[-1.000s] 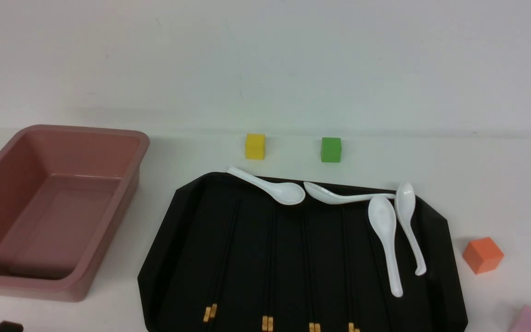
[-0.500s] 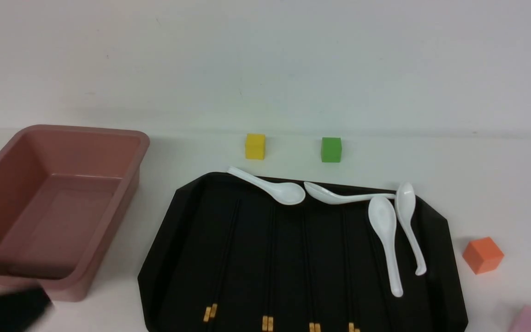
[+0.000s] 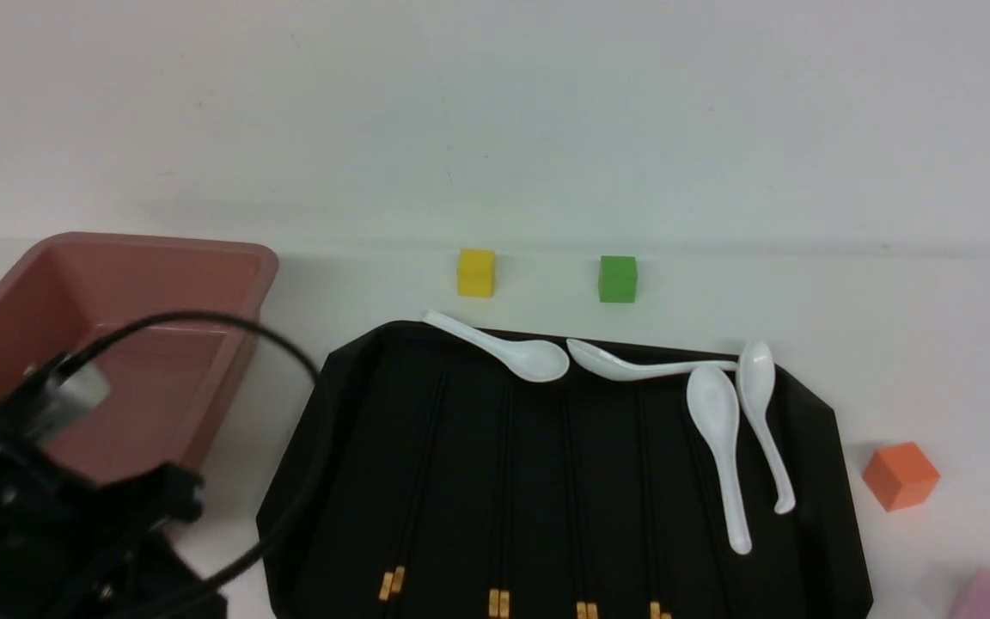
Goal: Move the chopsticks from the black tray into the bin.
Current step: Use the left arm to grab a pair of chopsticks
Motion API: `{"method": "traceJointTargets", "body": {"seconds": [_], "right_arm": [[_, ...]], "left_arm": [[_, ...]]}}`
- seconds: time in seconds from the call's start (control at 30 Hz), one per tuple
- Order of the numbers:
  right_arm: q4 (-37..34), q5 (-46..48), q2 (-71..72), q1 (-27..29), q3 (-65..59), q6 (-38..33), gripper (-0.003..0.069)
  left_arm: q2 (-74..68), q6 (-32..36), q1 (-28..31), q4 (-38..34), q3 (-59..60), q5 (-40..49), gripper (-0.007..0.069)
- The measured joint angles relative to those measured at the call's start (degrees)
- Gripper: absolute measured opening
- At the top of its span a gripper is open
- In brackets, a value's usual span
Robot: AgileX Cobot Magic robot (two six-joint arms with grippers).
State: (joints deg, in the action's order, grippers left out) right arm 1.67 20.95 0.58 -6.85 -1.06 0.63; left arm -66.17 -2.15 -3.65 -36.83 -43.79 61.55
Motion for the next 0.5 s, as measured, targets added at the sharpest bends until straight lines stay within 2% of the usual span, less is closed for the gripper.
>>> {"method": "traceJointTargets", "body": {"seconds": [0.23, 0.33, 0.5], "right_arm": [[0.00, 0.00, 0.00, 0.00, 0.00, 0.00, 0.0240], [0.00, 0.00, 0.00, 0.00, 0.00, 0.00, 0.0240], [0.00, 0.00, 0.00, 0.00, 0.00, 0.00, 0.0240]], "left_arm": [[-4.98, -12.11, -14.85, 11.77, -10.29, -3.09, -0.0013], [-10.86, -19.06, -22.05, 20.02, -14.91, -4.25, -0.0013], [-22.87, -28.03, -27.20, 29.98, -20.32, -4.82, 0.0015]]}}
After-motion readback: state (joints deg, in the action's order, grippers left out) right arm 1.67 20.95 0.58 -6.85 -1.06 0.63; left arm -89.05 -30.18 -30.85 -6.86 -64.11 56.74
